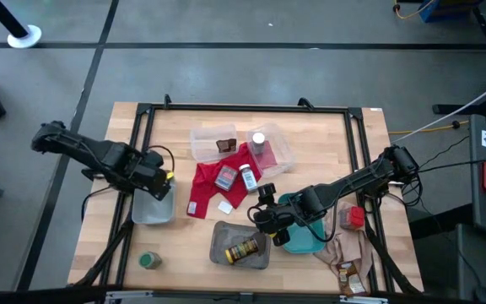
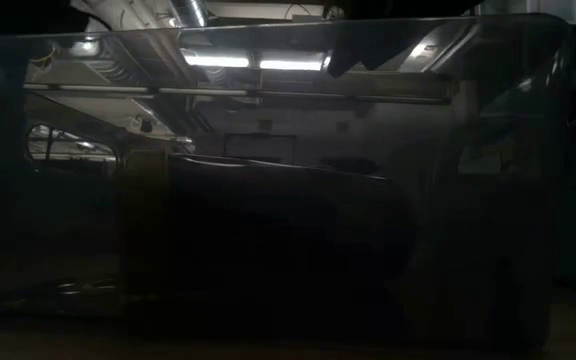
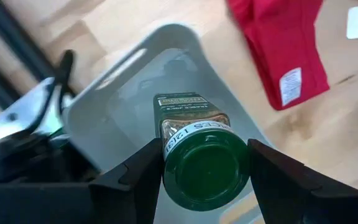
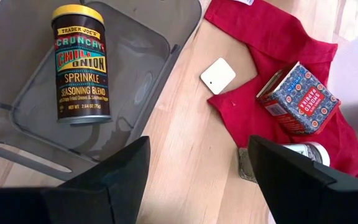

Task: Sort spices by type
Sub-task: Put the top green seasoning bottle into the gray bin

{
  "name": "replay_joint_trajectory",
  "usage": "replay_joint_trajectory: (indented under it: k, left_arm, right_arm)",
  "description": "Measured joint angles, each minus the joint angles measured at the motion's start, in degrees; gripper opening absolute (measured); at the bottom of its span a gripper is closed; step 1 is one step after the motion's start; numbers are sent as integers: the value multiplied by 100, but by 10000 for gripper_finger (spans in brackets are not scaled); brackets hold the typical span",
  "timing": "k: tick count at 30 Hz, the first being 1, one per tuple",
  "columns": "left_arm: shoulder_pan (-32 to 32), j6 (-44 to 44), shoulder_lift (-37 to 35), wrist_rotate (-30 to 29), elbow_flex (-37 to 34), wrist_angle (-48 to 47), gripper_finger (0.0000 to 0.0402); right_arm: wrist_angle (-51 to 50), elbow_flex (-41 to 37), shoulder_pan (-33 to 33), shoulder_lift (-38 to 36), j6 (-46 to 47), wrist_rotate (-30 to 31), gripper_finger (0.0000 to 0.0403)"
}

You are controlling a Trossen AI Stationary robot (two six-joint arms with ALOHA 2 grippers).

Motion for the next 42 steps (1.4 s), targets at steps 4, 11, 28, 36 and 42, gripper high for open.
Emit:
replay_joint_trajectory:
  k: [4, 11, 28, 36, 42]
  left_arm:
    - [118, 206, -4, 203, -342, 408, 196]
    - [364, 516, -10, 455, -767, 879, 197]
    - [645, 957, -28, 664, -1165, 978, 214]
    - [649, 1095, -6, 704, -1192, 935, 245]
    - [649, 1293, -12, 924, -1184, 928, 254]
  right_arm:
    - [0, 0, 0, 0, 0, 0, 271]
    - [0, 0, 0, 0, 0, -4, 271]
    - [0, 0, 0, 0, 0, -12, 271]
    - [-1, 0, 0, 0, 0, -13, 271]
    - [-2, 0, 0, 0, 0, -15, 271]
